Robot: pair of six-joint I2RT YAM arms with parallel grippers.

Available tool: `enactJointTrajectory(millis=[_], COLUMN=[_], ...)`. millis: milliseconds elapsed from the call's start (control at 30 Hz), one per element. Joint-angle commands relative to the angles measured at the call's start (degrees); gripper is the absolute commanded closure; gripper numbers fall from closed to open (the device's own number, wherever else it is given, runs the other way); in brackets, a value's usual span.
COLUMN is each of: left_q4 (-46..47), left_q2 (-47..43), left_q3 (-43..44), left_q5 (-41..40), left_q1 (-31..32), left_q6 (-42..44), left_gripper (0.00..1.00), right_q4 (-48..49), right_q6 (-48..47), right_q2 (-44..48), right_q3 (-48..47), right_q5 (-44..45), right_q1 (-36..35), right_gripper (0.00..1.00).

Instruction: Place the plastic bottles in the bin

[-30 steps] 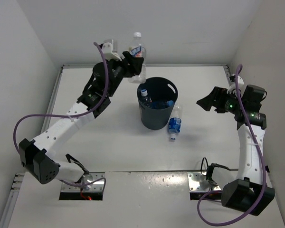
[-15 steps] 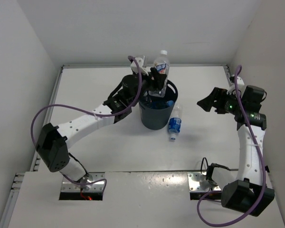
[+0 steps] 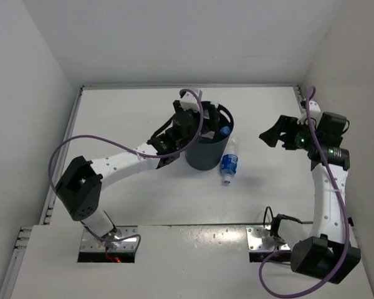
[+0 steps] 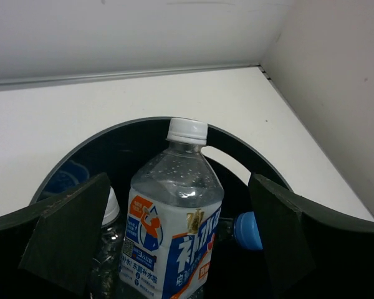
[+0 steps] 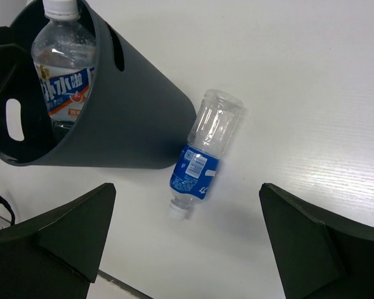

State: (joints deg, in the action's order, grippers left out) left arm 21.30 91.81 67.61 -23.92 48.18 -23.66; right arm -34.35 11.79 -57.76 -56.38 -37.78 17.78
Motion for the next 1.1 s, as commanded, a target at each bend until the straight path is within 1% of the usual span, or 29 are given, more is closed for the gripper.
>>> enactJointTrajectory(millis=[0,167,233,267,333,367,433,467,533,567,600,667,733,767,833,867,933,1000,1033,1067], left_q4=[3.7,-2.0,-3.7,-5.7,-8.1,-10.0,-12.1,-13.0,-16.5,-17.7,-19.2,-19.2,-18.6,-18.0,-17.4,-17.4,-17.4,-15.8,-14.5,-12.0], left_q2=[-3.3,-5.2,-7.5,-8.4,-11.2,-12.2,-13.8,-15.5,-17.4,-19.7,-21.0,-23.6,-26.5,-27.0,-27.0,-27.0,-27.0,-28.3,-28.4,-29.1], left_q3=[0.8,5.0,5.5,5.5,3.8,1.6,-1.6,-5.3,-9.4,-13.3,-15.4,-21.2,-24.5,-27.1,-29.3,-30.3,-32.5,-35.4,-36.7,-38.0], left_q5=[-4.6,-8.6,-10.9,-13.5,-14.6,-14.1,-12.9,-12.2,-12.2,-11.6,-9.4,-6.9,-4.4,-3.6,-2.4,-1.6,0.2,2.2,4.6,5.7], left_q1=[0.7,-0.5,-2.3,-4.3,-7.0,-10.1,-13.1,-14.4,-18.0,-19.4,-22.3,-24.4,-26.4,-26.4,-27.7,-27.7,-29.8,-31.0,-31.0,-31.9], left_q6=[3.5,5.7,5.7,4.0,1.5,-0.2,-2.0,-3.5,-6.2,-9.8,-11.0,-12.5,-12.0,-11.2,-8.2,-7.5,-7.5,-6.8,-5.6,-4.9], left_gripper=[0.0,0.0,0.0,0.0,0.0,0.0,0.0,0.0,0.0,0.0,0.0,0.0,0.0,0.0,0.0,0.0,0.0,0.0,0.0,0.0], right_q4=[1.7,1.7,1.7,1.7,1.7,2.5,3.5,4.0,5.5,6.0,6.0,6.6,7.3,7.3,8.6,8.6,8.6,7.9,7.9,7.9], right_q6=[0.4,1.0,1.0,1.0,2.1,3.9,6.6,8.8,10.1,10.6,10.6,11.9,12.7,12.7,14.0,14.9,15.5,15.5,15.5,16.0], right_q2=[0.4,0.4,0.4,0.4,-0.2,-0.2,-0.8,-0.8,-0.8,-0.8,-1.5,-3.0,-6.0,-7.1,-10.5,-11.7,-13.9,-17.3,-18.3,-19.5], right_q3=[-0.7,2.0,3.5,5.4,8.6,9.9,13.4,14.4,16.6,16.7,17.3,17.4,17.4,16.8,15.2,14.4,11.7,9.6,9.1,9.1], right_q5=[0.5,2.0,1.4,-0.2,-2.2,-4.0,-5.0,-5.9,-5.3,-4.7,-4.1,-4.1,-4.8,-4.8,-4.8,-3.8,-1.1,0.2,1.0,1.0], right_q1=[0.1,0.7,0.7,-0.1,-1.6,-2.1,-2.8,-2.8,-4.7,-6.3,-6.9,-6.9,-6.9,-6.9,-7.4,-8.1,-9.2,-10.5,-10.5,-11.3], right_gripper=[0.01,0.01,0.01,0.01,0.01,0.01,0.01,0.01,0.01,0.01,0.01,0.01,0.01,0.01,0.01,0.01,0.01,0.01,0.03,0.03])
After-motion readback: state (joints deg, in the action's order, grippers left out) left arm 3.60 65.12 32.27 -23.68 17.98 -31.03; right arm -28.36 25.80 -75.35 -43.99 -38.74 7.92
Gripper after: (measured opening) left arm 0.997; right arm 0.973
